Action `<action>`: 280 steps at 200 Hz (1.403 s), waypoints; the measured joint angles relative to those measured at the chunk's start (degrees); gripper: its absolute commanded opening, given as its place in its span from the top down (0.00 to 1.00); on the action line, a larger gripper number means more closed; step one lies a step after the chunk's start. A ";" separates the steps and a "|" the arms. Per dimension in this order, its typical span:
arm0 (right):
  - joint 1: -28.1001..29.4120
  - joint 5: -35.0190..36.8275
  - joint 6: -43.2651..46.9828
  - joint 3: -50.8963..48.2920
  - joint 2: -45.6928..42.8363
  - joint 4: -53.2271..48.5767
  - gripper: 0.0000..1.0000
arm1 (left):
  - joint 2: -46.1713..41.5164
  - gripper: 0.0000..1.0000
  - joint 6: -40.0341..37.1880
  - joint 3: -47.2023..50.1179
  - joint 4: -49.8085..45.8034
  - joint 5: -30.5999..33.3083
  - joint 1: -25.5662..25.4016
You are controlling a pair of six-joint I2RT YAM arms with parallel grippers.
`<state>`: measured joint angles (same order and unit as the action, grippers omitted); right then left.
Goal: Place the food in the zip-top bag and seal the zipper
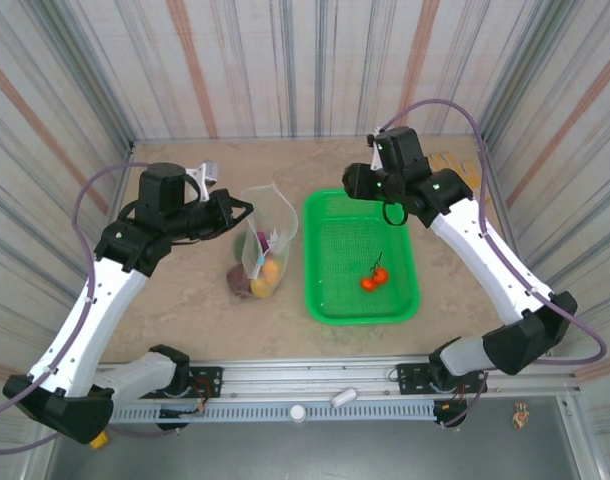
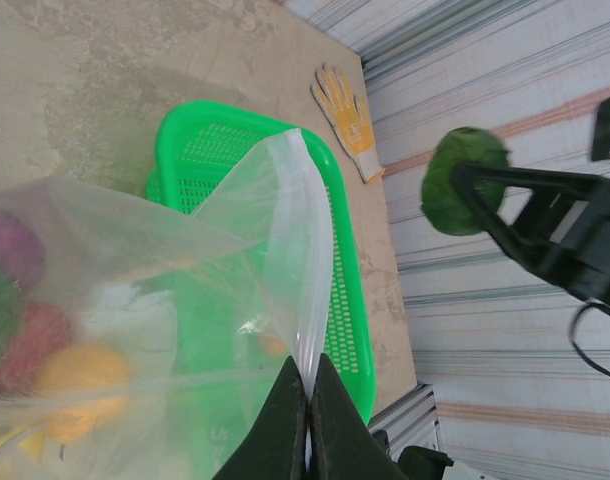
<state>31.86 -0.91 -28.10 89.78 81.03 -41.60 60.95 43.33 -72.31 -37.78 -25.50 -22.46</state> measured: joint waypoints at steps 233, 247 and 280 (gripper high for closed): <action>21.07 -12.85 -13.46 2.99 13.49 13.11 0.30 | -0.22 1.00 -3.32 -2.58 -4.68 4.57 0.37; 21.29 -12.81 -13.49 2.99 13.90 12.79 0.25 | -0.26 1.00 -3.50 -2.58 -4.94 4.61 0.37; 21.35 -12.57 -13.46 2.99 14.10 12.31 0.23 | -0.52 1.00 -3.72 -2.58 -5.31 4.94 0.37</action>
<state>53.21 -13.47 -41.56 92.77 95.13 -29.30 60.42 39.62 -74.89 -43.09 -20.56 -22.09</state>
